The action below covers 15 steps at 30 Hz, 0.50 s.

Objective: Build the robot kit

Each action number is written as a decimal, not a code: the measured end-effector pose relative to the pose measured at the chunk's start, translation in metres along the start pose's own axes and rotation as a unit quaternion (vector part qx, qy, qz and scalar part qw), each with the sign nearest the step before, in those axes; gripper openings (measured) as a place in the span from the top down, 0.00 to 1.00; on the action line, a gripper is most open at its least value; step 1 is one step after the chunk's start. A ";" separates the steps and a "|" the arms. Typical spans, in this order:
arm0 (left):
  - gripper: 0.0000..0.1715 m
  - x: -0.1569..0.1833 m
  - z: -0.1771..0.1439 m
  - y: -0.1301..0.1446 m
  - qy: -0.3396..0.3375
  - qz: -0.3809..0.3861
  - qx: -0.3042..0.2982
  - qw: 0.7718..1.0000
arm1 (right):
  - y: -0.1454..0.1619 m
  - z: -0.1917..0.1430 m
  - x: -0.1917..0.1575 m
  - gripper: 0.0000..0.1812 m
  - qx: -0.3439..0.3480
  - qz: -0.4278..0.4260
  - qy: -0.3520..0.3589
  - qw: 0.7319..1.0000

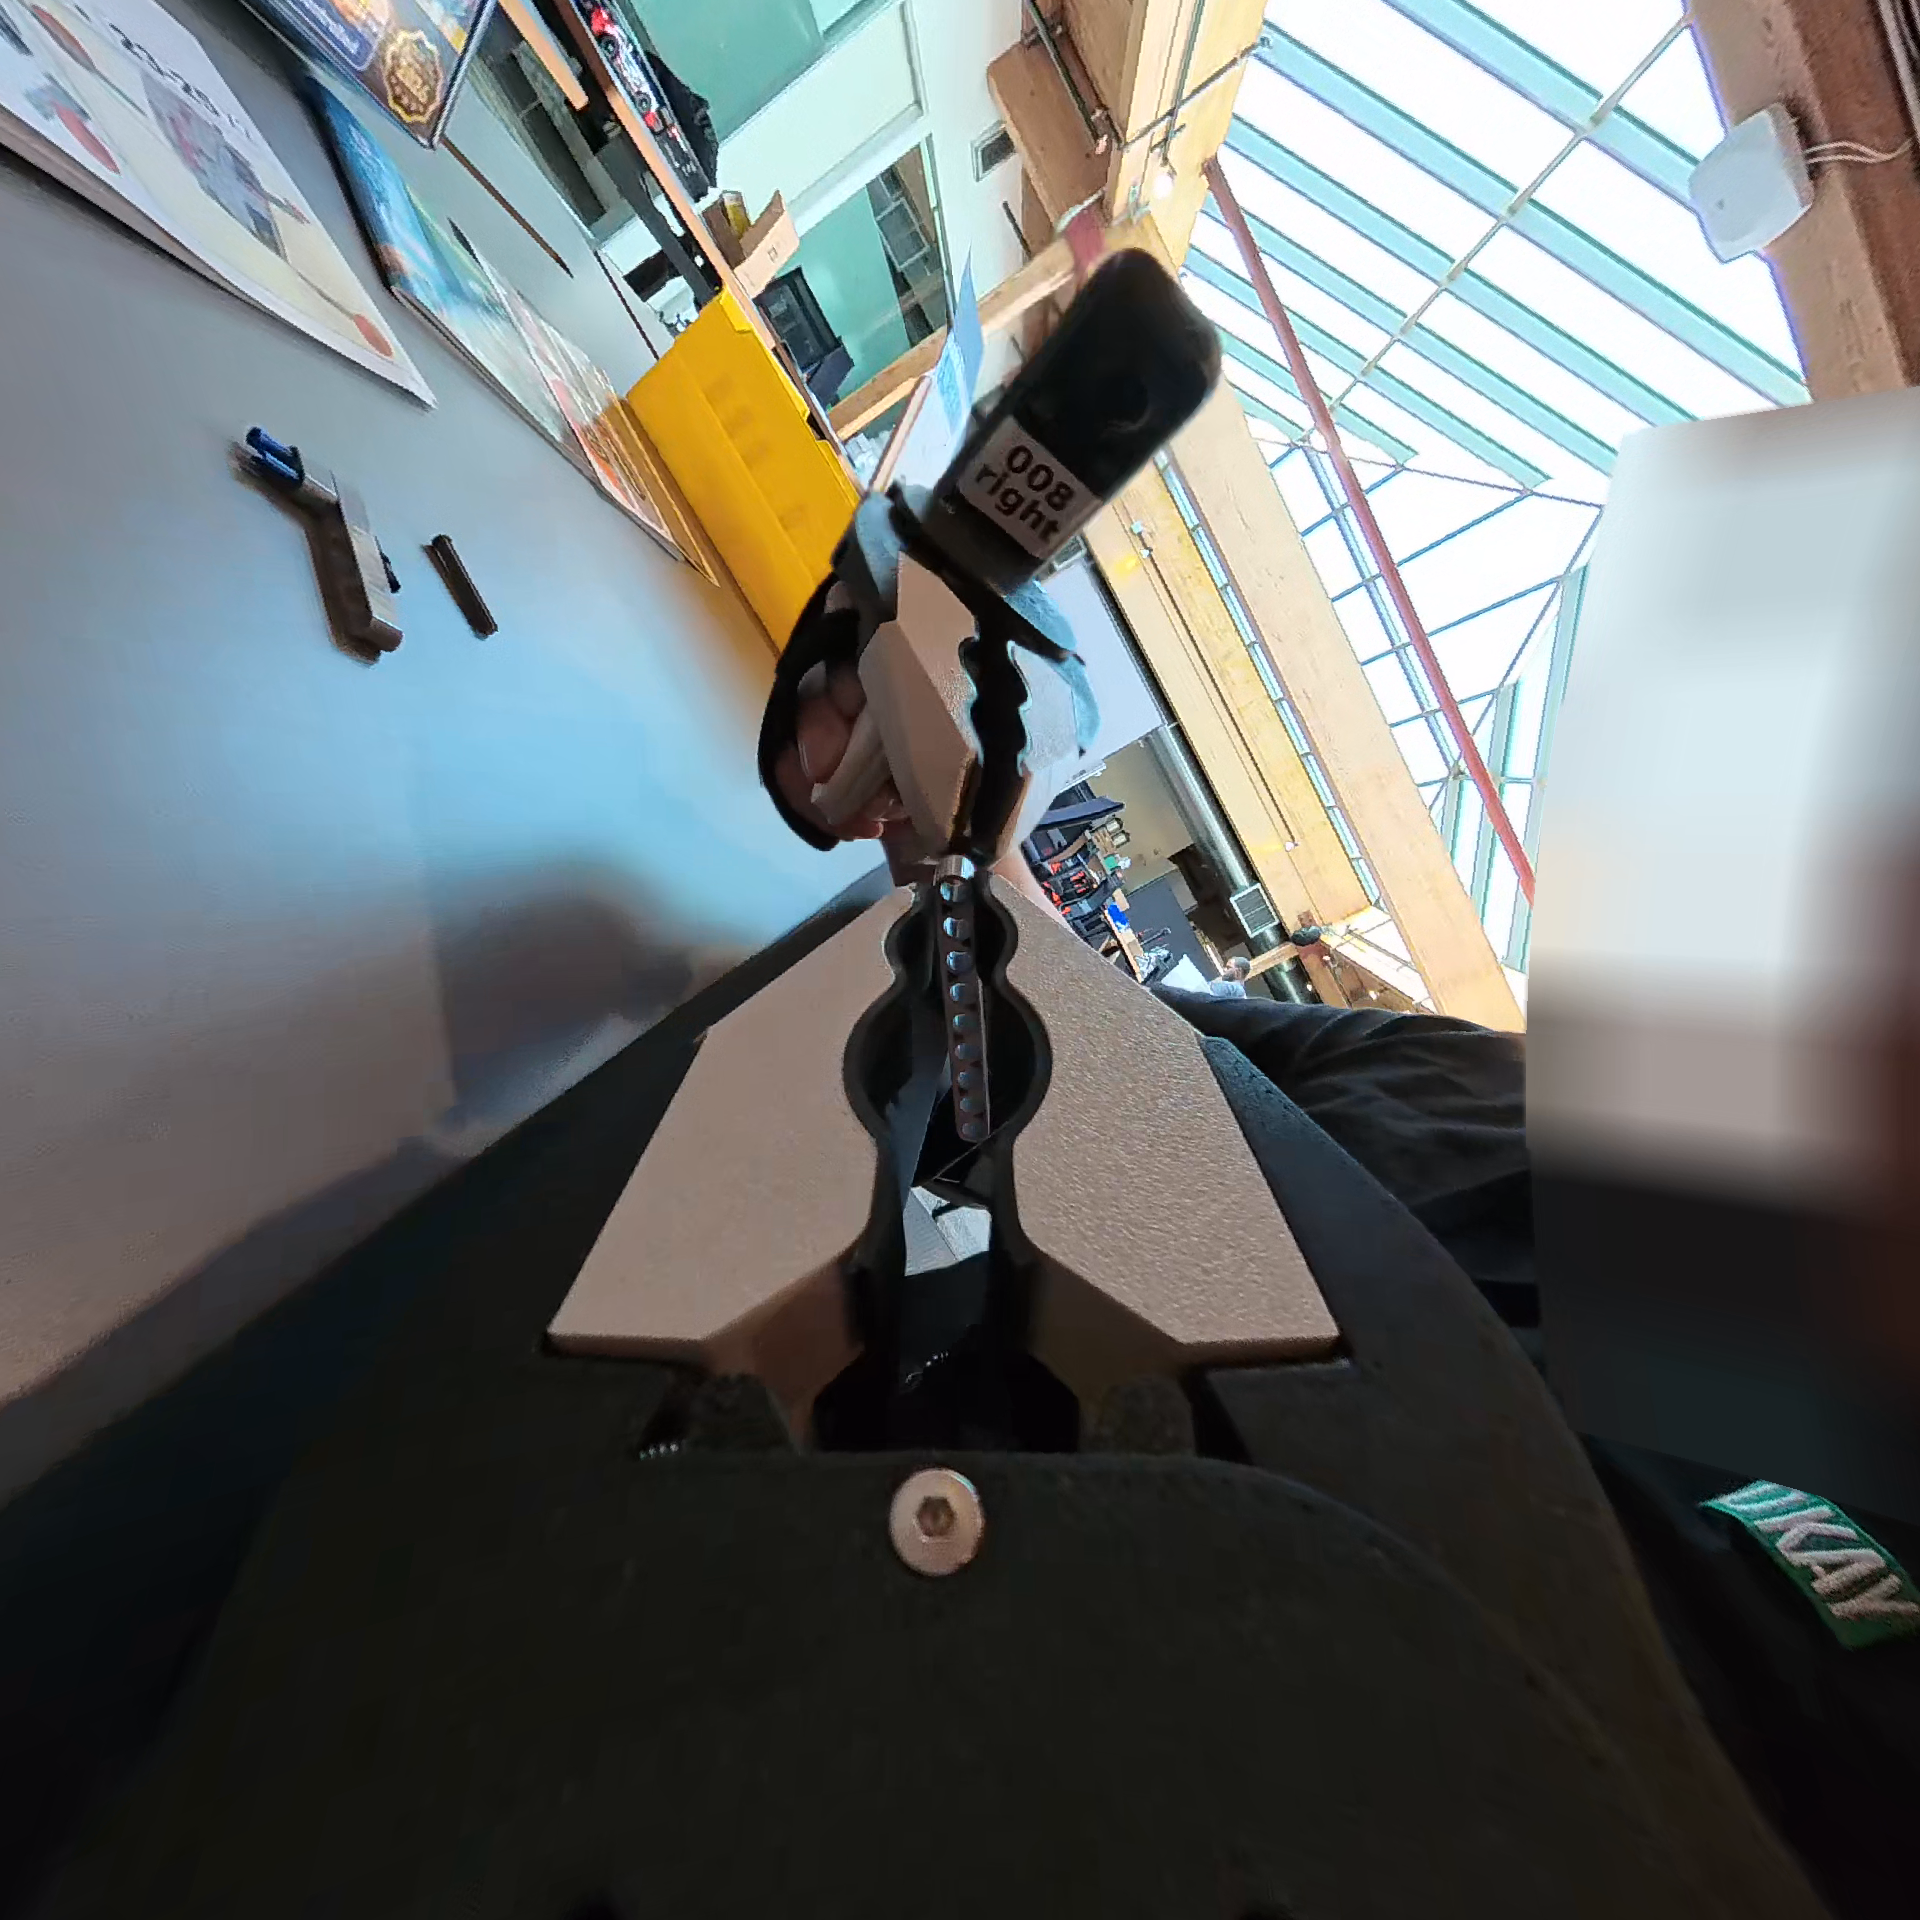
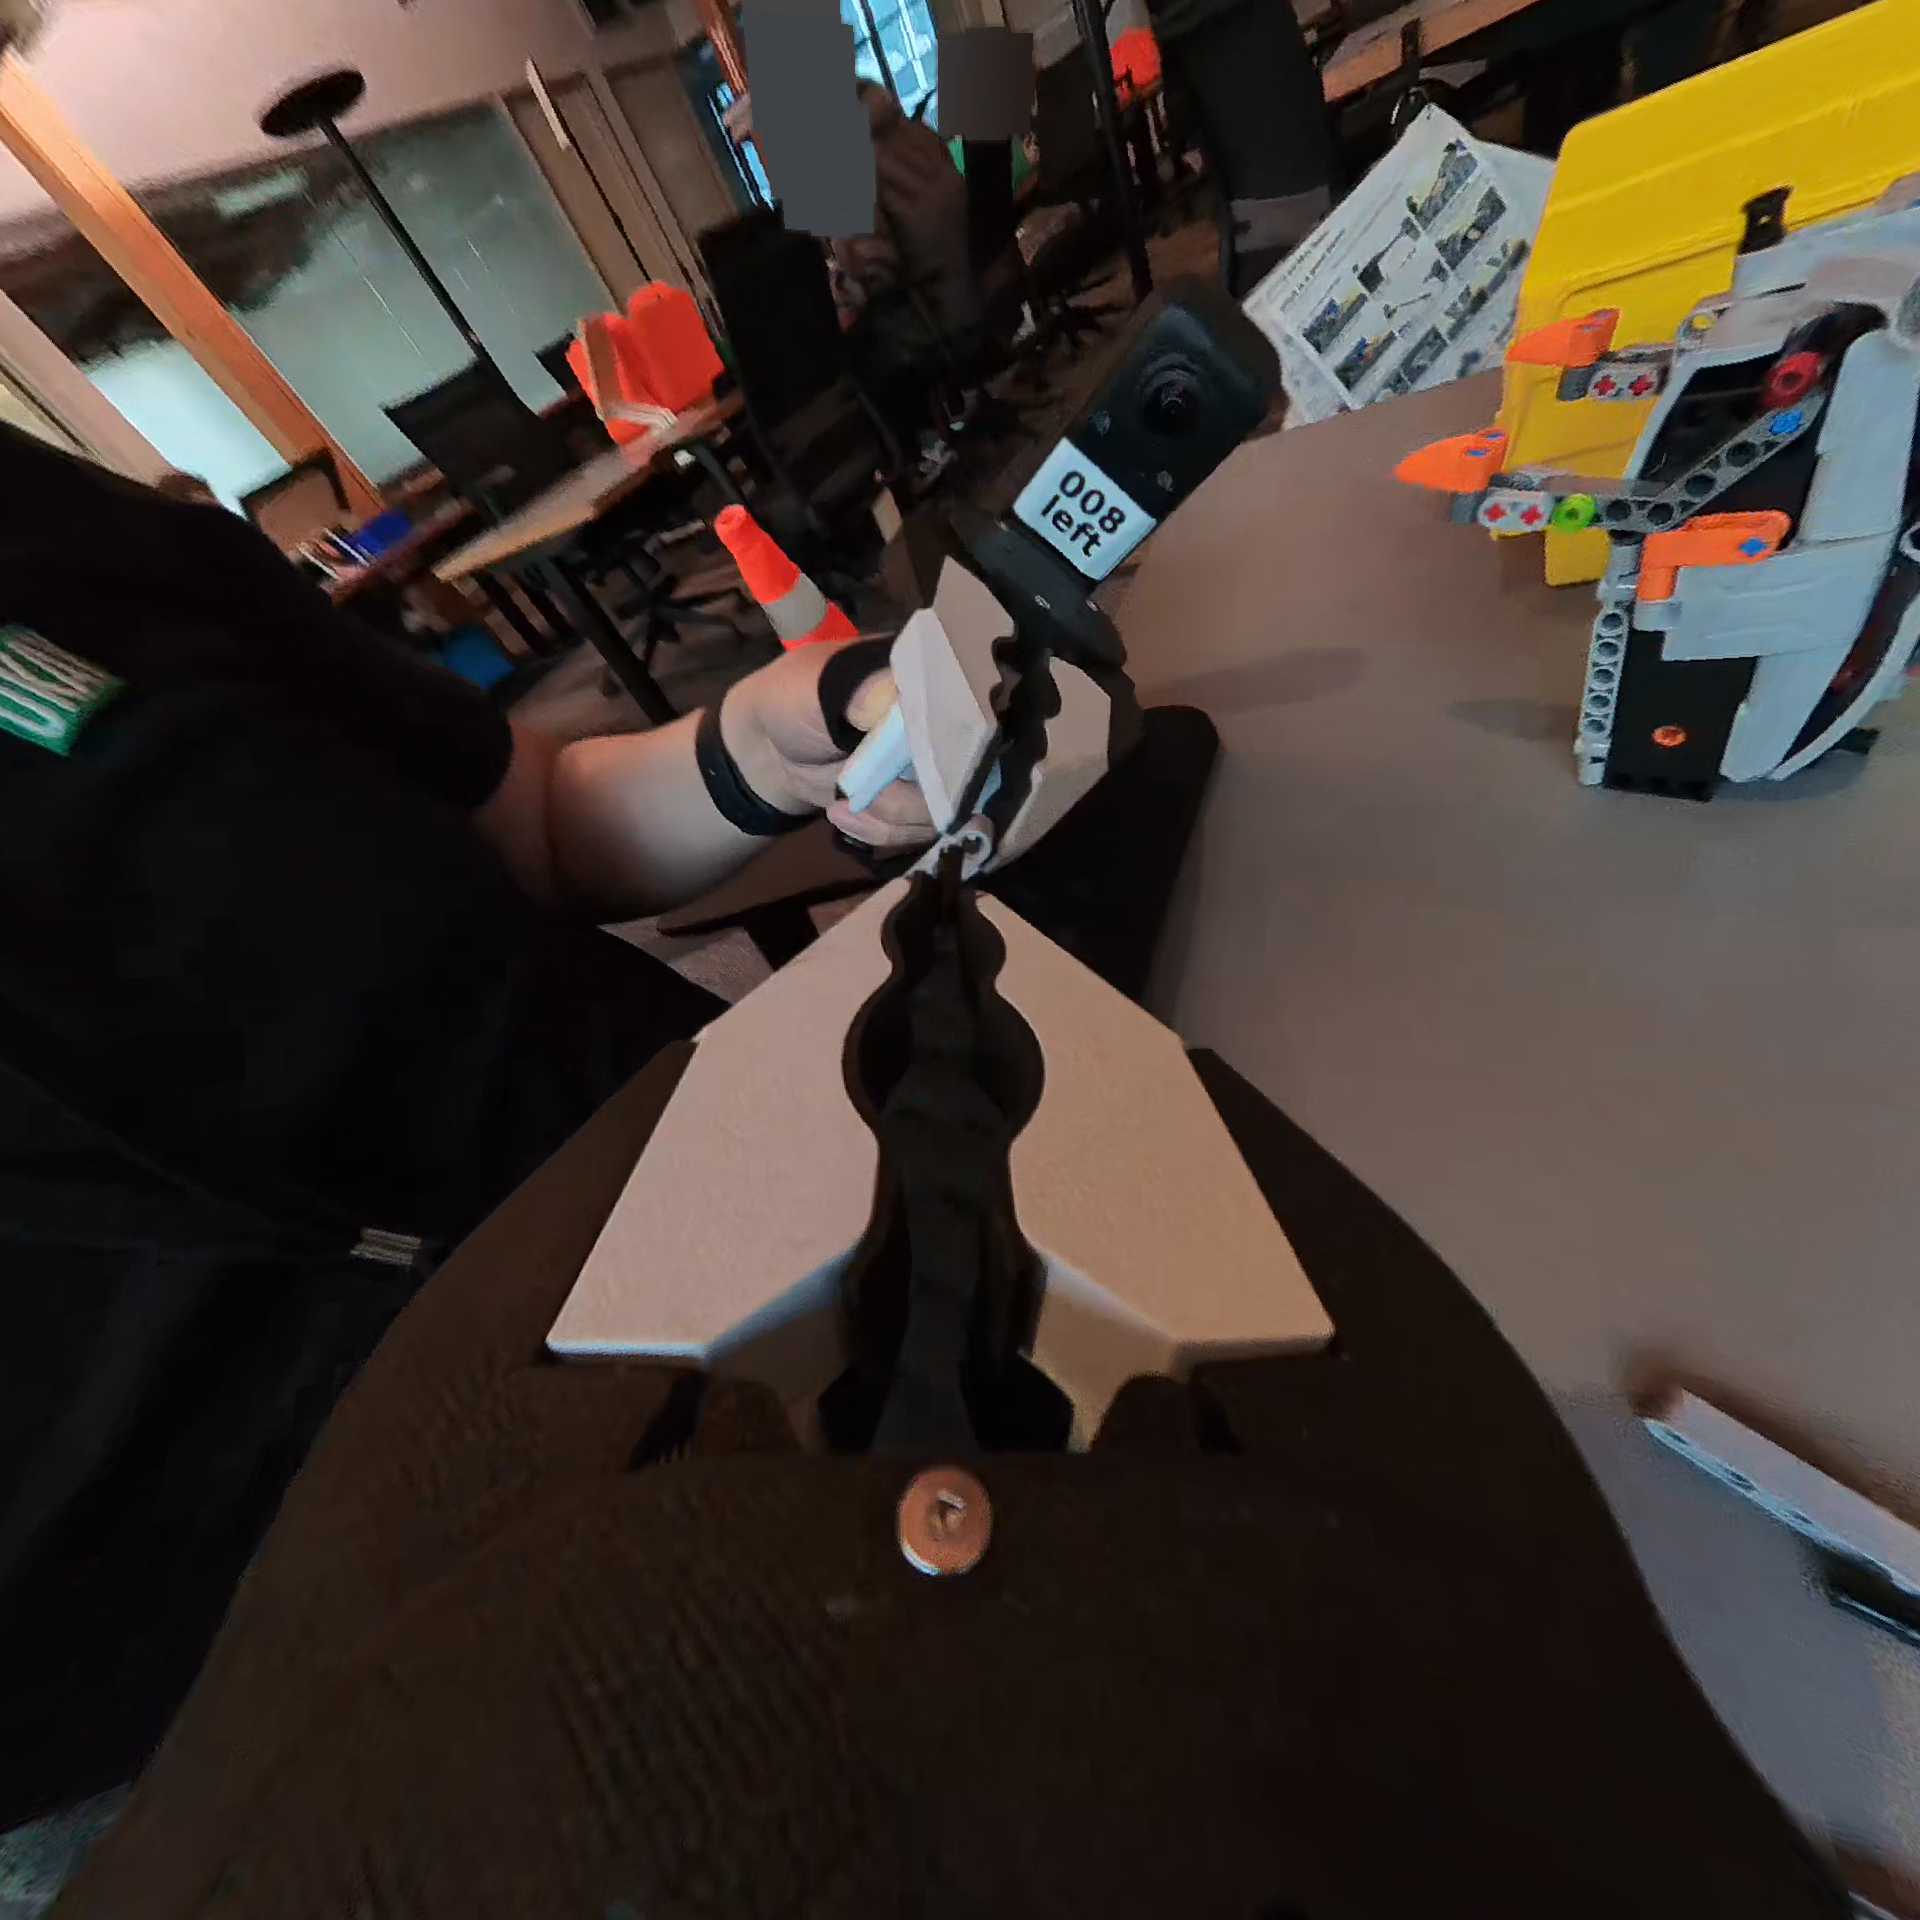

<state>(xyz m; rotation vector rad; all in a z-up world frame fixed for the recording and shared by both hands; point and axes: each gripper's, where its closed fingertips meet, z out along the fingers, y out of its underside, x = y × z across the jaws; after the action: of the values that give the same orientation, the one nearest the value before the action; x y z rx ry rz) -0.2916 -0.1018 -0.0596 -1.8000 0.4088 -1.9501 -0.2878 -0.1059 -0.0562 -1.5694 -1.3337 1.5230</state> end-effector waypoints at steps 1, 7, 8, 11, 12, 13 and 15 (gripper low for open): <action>0.97 -0.001 0.000 0.000 -0.004 -0.002 0.000 1.000 | 0.002 0.000 0.002 0.98 -0.010 -0.006 0.009 1.000; 0.97 -0.014 -0.013 -0.001 -0.056 0.010 0.000 0.998 | 0.062 -0.004 0.049 0.99 -0.143 0.097 0.088 0.981; 0.97 -0.012 -0.015 -0.002 -0.051 0.010 0.003 0.999 | 0.068 -0.004 0.051 0.99 -0.165 0.077 0.101 0.978; 0.97 -0.003 -0.019 -0.005 -0.017 -0.005 0.017 1.000 | 0.082 -0.004 0.059 0.99 -0.228 0.003 0.144 0.963; 0.97 -0.003 -0.020 -0.005 -0.019 -0.004 0.018 1.000 | 0.087 -0.004 0.062 0.98 -0.247 -0.013 0.156 0.956; 0.97 -0.003 -0.021 -0.005 -0.021 -0.001 0.016 1.000 | 0.090 -0.004 0.063 0.98 -0.259 -0.029 0.161 0.952; 0.97 0.001 -0.021 -0.006 -0.018 0.001 0.017 1.000 | 0.090 -0.002 0.063 0.98 -0.261 -0.047 0.165 0.950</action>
<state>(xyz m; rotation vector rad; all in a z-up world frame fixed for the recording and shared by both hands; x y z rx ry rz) -0.3132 -0.0990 -0.0576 -1.8109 0.3619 -1.9086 -0.2715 -0.0781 -0.1614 -1.9358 -1.6625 0.8274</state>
